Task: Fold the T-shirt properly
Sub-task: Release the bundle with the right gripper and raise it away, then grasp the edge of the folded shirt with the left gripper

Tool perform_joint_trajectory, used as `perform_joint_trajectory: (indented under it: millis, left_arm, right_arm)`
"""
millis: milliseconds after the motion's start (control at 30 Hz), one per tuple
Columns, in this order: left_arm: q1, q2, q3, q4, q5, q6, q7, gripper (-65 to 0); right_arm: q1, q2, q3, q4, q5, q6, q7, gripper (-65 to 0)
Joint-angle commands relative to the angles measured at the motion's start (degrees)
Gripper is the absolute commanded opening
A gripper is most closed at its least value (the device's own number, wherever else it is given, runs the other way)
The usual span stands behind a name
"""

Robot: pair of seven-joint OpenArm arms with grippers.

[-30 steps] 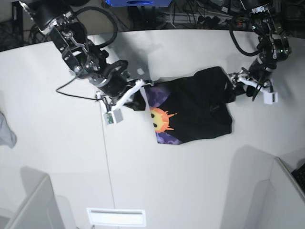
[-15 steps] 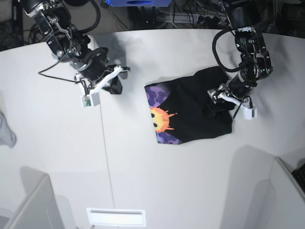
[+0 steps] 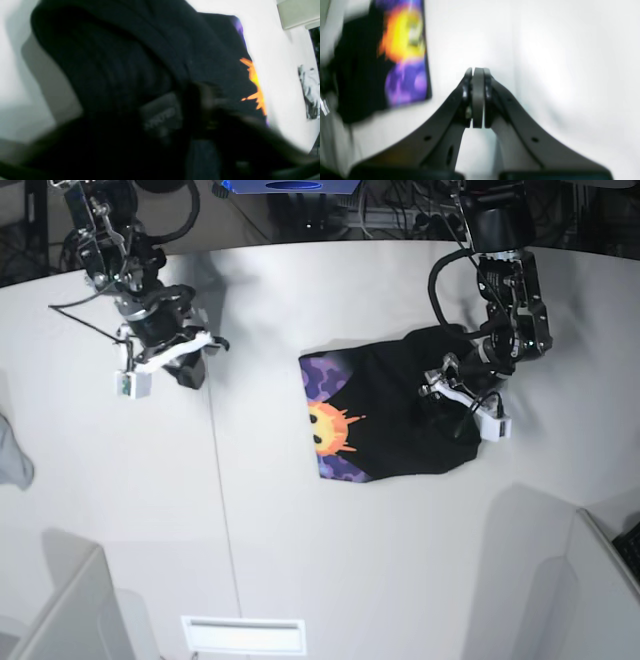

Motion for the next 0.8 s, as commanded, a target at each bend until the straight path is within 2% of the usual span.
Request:
perform_joint_trajectory:
  millis: [0,133,233,333,433,533,667,767]
  left_arm:
    - [-0.21,-0.28,0.22,0.00,1.42,0.66,2.39,-42.8]
    - [-0.38,-0.37,0.22,-1.76,1.51,0.66,2.48,-64.7]
    - [-0.38,-0.54,0.22,-2.11,1.51,0.66,2.48,-65.0]
    - [-0.38,-1.42,2.76,-2.03,1.51,0.66,2.48,-65.0]
    - [-0.38,-3.88,8.57,-2.03,1.51,0.75,2.31,-65.0]
    - [-0.38,-4.50,10.76,-2.03,1.51,3.30,2.22,-65.0]
    - [-0.47,-4.59,11.03,-1.76,1.51,4.27,2.22,-65.0]
    - [-1.79,-4.59,11.20,-2.03,1.51,4.27,2.48,-65.0]
  right_arm:
    - [-0.79,0.24,2.09,0.26,-0.16,0.42,2.16,-65.0]
    - [-2.11,-0.11,6.75,-2.03,-0.16,0.42,4.89,-65.0]
    - [-2.73,0.33,8.95,-4.22,-0.25,1.21,5.15,-65.0]
    - [-4.04,-0.02,12.99,-6.69,-0.25,7.36,5.68,-65.0]
    - [-7.03,-3.01,18.79,-9.59,-0.25,13.34,9.64,-65.0]
    - [-9.76,-5.38,24.15,-11.78,-0.25,18.79,12.45,-65.0]
    - [-12.22,-7.58,29.34,-13.89,-0.25,24.59,12.98,-65.0]
    - [-13.80,-8.28,32.33,-16.36,-0.33,27.05,13.77,-65.0]
